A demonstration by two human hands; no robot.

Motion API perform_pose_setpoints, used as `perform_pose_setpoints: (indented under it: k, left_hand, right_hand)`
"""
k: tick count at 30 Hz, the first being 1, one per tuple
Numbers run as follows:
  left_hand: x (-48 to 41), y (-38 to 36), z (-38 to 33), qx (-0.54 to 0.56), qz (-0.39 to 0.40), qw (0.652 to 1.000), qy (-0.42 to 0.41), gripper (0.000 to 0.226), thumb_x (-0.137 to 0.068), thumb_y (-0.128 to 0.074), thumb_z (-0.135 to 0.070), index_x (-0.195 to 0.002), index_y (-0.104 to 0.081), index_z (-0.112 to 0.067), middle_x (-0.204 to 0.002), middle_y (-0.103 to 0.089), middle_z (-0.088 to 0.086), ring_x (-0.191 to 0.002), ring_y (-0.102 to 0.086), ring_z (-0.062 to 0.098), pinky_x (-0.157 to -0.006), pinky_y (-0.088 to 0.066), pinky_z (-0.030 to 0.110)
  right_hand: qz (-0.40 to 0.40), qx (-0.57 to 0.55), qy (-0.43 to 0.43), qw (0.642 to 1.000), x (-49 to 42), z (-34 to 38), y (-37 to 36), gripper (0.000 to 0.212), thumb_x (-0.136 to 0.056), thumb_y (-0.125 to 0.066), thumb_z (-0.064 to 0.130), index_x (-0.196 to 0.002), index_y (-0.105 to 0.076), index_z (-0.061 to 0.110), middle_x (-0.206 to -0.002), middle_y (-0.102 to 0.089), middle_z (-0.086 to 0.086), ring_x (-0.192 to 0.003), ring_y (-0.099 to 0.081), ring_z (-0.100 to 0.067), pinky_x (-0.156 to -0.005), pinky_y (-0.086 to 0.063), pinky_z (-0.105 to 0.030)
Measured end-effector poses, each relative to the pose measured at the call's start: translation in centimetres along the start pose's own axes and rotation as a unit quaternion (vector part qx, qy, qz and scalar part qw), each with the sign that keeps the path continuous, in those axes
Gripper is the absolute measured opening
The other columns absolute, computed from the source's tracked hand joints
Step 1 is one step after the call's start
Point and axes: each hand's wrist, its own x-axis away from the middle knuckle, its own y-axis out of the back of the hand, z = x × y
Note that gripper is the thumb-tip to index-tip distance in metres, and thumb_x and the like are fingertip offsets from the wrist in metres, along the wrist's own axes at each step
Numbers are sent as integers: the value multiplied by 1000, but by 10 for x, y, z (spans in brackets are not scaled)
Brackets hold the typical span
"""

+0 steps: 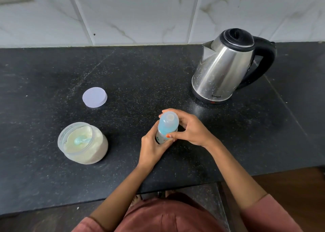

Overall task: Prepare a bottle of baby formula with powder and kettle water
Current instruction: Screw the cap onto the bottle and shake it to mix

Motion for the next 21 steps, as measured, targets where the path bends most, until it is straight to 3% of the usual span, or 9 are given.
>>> perform_pose_setpoints:
  k: [3,10,14,18,21]
  left_hand:
    - [1,-1,-1,-7,-12,1000,-3,58,-72,-78,-17,-124,-53,-16,-102,-61,-21,-96,-58,-9,-79,-44,8]
    - [3,-4,-4,-1,-24,1000,-4,55,-72,-74,-23,-123,-53,-17,-101,-63,-18,-95,-60,-5,-78,-45,10]
    - [4,-4,-5,-2,-29,1000,-5,56,-73,-76,-20,-123,-51,-23,-106,-62,-17,-98,-59,-5,-82,-46,12]
    - [5,-4,-5,-2,-34,999,-5,54,-73,-75,-18,-123,-53,-17,-107,-66,-7,-99,-60,-4,-82,-47,14]
    - [4,-4,-5,-3,-29,1000,-6,54,-73,-75,-14,-122,-53,-17,-107,-63,-15,-100,-58,-6,-83,-47,13]
  right_hand:
    - [-39,0,6,999,3,-3,-5,67,-68,-74,-2,-116,-47,35,-125,-56,-1,-121,-50,-10,-105,-39,-27]
    - [-126,23,22,992,8,-4,-22,64,-68,-75,0,-112,-47,37,-113,-54,22,-109,-50,12,-97,-40,-13]
    - [-170,33,30,985,10,-4,-30,61,-67,-76,5,-114,-48,32,-112,-52,26,-108,-50,13,-96,-41,-13]
    - [-217,28,29,975,11,-4,-41,59,-67,-75,4,-112,-49,33,-110,-55,25,-105,-53,8,-94,-42,-13]
    - [-226,30,28,973,12,-5,-45,61,-68,-74,3,-112,-46,35,-112,-51,28,-105,-50,15,-92,-39,-7]
